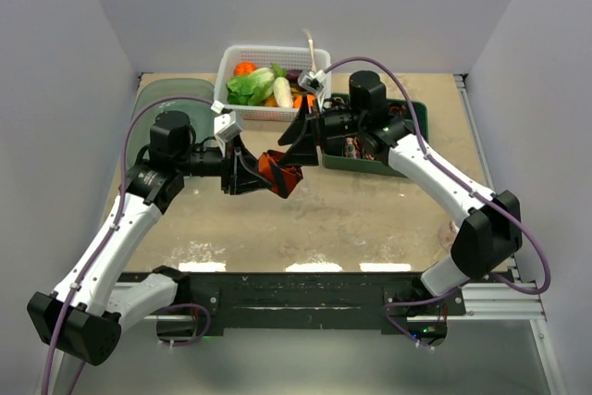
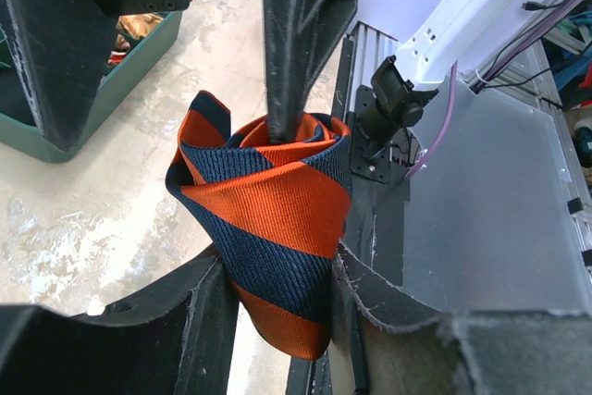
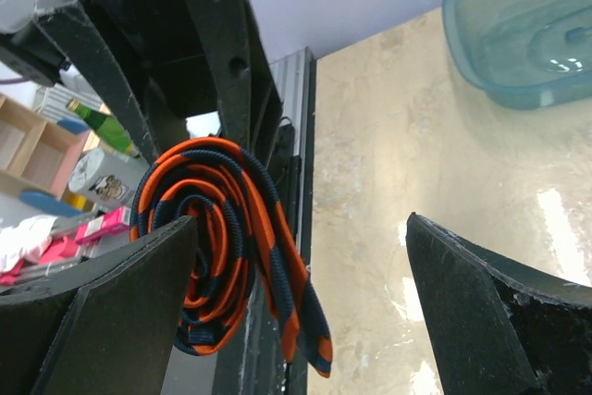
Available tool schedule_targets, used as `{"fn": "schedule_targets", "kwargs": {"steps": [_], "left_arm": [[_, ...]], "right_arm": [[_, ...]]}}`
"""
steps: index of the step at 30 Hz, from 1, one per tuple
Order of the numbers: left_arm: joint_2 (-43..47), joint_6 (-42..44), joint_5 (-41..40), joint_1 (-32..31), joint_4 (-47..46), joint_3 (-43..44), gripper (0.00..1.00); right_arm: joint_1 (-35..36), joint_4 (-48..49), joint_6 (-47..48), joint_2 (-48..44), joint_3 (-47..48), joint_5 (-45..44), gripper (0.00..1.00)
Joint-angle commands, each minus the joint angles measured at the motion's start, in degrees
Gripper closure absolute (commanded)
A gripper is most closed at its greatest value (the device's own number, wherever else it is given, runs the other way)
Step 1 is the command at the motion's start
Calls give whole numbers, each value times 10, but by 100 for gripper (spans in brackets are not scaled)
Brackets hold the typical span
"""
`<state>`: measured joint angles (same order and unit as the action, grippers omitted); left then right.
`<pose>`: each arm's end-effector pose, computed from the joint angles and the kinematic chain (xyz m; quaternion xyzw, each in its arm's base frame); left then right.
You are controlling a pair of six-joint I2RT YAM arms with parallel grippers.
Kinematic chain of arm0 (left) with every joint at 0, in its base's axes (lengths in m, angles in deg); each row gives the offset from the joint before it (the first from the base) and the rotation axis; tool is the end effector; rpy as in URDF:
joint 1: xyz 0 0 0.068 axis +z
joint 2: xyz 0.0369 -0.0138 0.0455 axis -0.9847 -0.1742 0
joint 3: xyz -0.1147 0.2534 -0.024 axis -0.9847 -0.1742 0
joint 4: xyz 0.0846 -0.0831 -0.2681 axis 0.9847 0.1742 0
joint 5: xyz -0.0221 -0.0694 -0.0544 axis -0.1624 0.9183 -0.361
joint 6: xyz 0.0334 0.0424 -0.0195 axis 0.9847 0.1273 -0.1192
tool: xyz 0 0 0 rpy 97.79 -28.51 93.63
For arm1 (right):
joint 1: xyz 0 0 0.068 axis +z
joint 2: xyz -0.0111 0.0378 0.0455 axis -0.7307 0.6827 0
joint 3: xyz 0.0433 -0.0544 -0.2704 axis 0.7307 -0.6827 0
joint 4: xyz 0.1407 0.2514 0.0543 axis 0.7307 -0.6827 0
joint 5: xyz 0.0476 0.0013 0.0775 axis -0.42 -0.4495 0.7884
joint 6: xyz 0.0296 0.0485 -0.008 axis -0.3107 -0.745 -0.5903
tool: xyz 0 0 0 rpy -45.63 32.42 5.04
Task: Roll the ties
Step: Place the tie in the storage box.
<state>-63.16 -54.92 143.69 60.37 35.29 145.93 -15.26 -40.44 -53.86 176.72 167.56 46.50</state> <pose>0.2163 -0.1146 0.3710 0.3752 0.6689 -0.5127 0.3858 0.3130 0.2358 0.3744 -0.4066 0.6170 0.5929 0.3201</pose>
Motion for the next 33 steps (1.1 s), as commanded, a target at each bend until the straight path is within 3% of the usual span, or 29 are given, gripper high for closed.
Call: {"fn": "schedule_targets", "kwargs": {"steps": [1, 14, 21, 33], "left_arm": [[-6, 10, 30, -2, -22, 31, 58], [-2, 28, 39, -3, -1, 37, 58], [-5, 8, 33, -11, -19, 44, 58], [-11, 5, 1, -27, -22, 51, 58]], "right_arm": [[0, 10, 3, -34, 10, 38, 1], [2, 38, -22, -68, -15, 63, 1], [27, -91, 64, -64, 16, -9, 1], [37, -139, 100, -70, 17, -41, 4]]}}
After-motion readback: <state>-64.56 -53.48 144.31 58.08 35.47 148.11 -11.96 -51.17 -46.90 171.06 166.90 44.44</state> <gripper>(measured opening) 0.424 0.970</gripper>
